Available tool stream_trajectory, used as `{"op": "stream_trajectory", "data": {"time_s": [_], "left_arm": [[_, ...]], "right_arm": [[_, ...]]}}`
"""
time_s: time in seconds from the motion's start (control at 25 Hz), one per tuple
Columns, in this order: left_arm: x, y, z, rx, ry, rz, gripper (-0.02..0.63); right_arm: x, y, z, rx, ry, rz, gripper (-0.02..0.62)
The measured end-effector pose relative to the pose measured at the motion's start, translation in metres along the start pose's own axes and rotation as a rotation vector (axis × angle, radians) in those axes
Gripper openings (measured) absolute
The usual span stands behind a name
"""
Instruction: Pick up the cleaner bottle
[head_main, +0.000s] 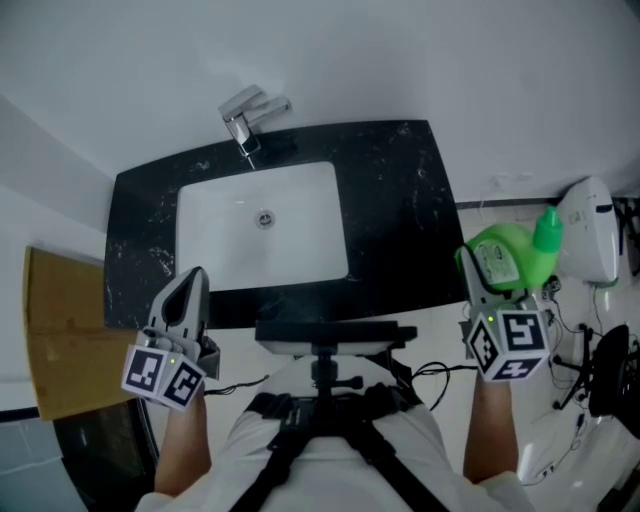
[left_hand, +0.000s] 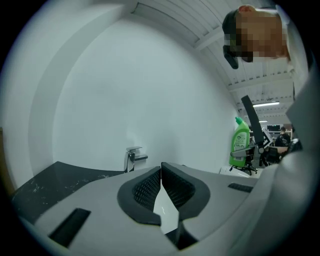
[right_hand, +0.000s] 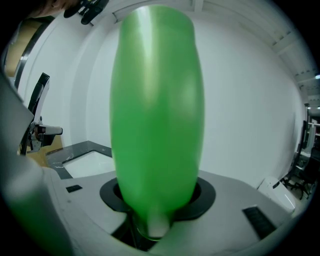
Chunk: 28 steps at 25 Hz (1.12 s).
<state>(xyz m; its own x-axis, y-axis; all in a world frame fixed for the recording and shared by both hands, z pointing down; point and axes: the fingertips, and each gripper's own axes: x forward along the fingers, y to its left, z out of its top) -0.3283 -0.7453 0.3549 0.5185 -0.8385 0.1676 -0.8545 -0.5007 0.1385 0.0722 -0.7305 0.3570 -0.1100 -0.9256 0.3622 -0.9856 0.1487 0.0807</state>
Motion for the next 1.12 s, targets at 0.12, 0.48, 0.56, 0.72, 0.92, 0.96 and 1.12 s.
{"op": "stream_trajectory", "data": {"time_s": [0.12,0.48,0.56,0.72,0.92,0.96,1.12], "left_arm": [[-0.001,0.000,0.000,-0.016,-0.003,-0.007,0.000],[-0.002,-0.004,0.001,-0.038,-0.010,-0.020,0.000],[-0.002,-0.003,0.001,-0.039,-0.010,-0.018,0.000],[-0.003,-0.004,-0.001,-0.043,-0.009,-0.020,0.000],[-0.002,-0.005,-0.002,-0.044,-0.006,-0.021,0.000],[-0.002,-0.006,-0.002,-0.045,-0.005,-0.022,0.000],[-0.001,-0.009,-0.001,-0.046,-0.003,-0.026,0.000]], "right_arm": [[0.004,0.001,-0.002,0.000,0.012,0.001,0.173],[0.010,0.009,0.001,-0.011,0.008,0.030,0.173],[0.011,0.009,0.001,-0.012,0.011,0.030,0.173],[0.012,0.010,-0.001,-0.018,0.014,0.035,0.173],[0.014,0.011,-0.001,-0.017,0.015,0.039,0.173],[0.014,0.010,-0.001,-0.014,0.017,0.036,0.173],[0.013,0.008,-0.002,-0.008,0.021,0.030,0.173]]}}
